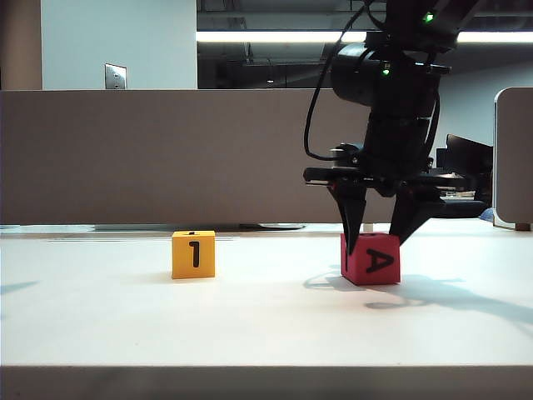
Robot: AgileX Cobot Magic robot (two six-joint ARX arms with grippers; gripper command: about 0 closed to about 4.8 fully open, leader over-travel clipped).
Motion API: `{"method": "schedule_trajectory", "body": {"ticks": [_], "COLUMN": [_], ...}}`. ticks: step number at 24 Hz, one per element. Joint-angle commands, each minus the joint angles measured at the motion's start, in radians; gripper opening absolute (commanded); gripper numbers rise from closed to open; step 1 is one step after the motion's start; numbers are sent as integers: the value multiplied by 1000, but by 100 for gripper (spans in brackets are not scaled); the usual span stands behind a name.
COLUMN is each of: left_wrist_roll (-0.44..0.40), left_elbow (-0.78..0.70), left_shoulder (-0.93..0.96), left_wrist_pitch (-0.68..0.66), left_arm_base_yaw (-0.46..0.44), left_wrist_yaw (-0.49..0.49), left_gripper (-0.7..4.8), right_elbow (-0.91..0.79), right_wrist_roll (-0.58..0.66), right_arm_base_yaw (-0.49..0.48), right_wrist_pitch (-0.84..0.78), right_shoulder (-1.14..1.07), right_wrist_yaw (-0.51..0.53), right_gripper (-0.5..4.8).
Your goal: Stack the letter block on the right onto the letter block on the left.
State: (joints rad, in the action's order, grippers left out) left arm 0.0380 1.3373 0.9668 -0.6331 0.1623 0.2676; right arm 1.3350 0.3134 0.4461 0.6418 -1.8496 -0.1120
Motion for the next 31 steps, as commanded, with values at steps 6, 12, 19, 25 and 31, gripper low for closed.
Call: {"method": "schedule_trajectory", "body": {"ticks": [6, 12, 19, 25, 31], "left_wrist_roll": [-5, -5, -4, -4, -4], "left_elbow": [5, 5, 5, 5, 5], "left_shoulder": [10, 11, 11, 11, 11], "left_wrist_pitch": [-22, -48, -55, -85, -84], "left_arm_base_yaw": [21, 21, 21, 21, 21], "left_wrist_yaw": [-2, -2, -2, -2, -2], "left_gripper": [-5, -5, -5, -5, -5], "right_elbow": [259, 492, 740, 801, 801], "right_wrist_roll": [2, 2, 0, 30, 145], "right_arm_base_yaw": [27, 122, 230, 286, 286], "right_wrist_pitch": [58, 119, 241, 217, 240], "right_shoulder": [-16, -129, -301, -359, -383], "right_wrist_yaw": [2, -2, -77, -93, -60], "right_gripper": [225, 229, 229, 229, 229]}}
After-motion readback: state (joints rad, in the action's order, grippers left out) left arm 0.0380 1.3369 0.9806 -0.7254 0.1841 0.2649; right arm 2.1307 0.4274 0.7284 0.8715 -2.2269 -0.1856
